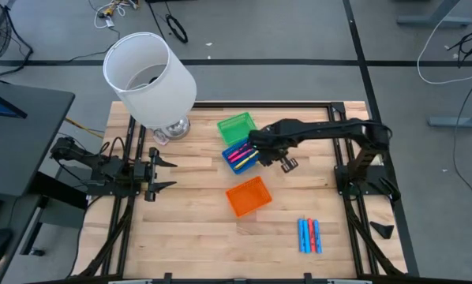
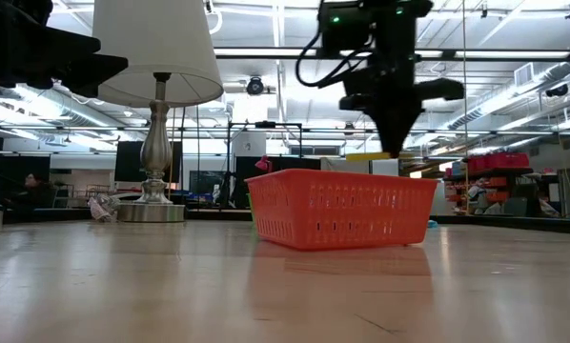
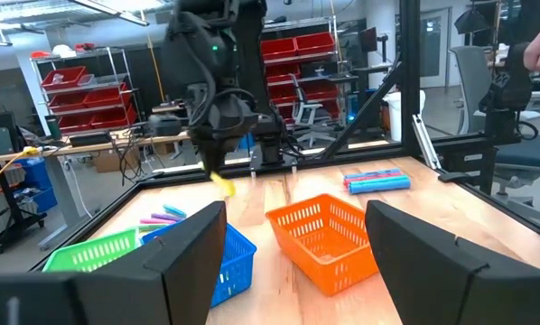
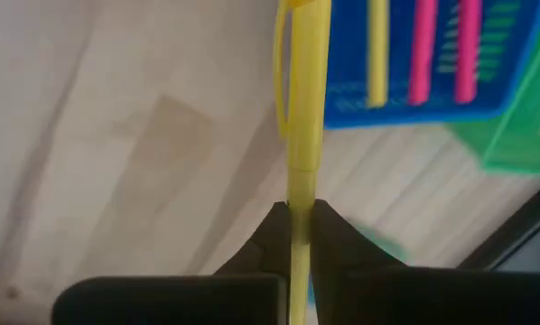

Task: Pick & Place Markers
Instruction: Put the yellow pen into the blue bin

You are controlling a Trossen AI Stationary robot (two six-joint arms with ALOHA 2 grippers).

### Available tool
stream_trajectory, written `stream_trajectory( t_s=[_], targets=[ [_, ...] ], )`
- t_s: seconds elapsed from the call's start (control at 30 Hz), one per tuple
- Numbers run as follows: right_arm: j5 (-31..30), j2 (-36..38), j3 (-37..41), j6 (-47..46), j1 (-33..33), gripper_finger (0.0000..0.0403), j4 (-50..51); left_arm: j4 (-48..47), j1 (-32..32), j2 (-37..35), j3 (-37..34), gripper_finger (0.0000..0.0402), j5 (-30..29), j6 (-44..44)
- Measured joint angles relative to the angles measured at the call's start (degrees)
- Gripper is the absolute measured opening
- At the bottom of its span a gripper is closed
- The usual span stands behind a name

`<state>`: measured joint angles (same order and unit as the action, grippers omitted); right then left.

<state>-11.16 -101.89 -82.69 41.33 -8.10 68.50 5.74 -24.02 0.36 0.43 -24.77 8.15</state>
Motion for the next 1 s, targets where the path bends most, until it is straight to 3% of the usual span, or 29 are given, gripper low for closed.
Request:
stream_trajectory(
  t_s=[0.23, 0.5, 1.0],
  targets=[
    [-3.62, -8.31, -9.19, 6.77, -0.93, 0.0013, 0.30, 0.00, 0.01, 0.00, -0.02, 0.0273, 0.00, -0.01],
    [-3.45, -16.68, -19.22, 10.22, -0.87, 0.0013, 0.87, 0.00, -0.01, 0.00, -0.02, 0.0273, 0.00, 0.01],
    [-6.38, -20.61, -22.02, 13.06, -1.07, 0.0013, -0.58, 0.00, 0.00, 0.00, -0.02, 0.0273, 0.00, -0.01]
  ],
)
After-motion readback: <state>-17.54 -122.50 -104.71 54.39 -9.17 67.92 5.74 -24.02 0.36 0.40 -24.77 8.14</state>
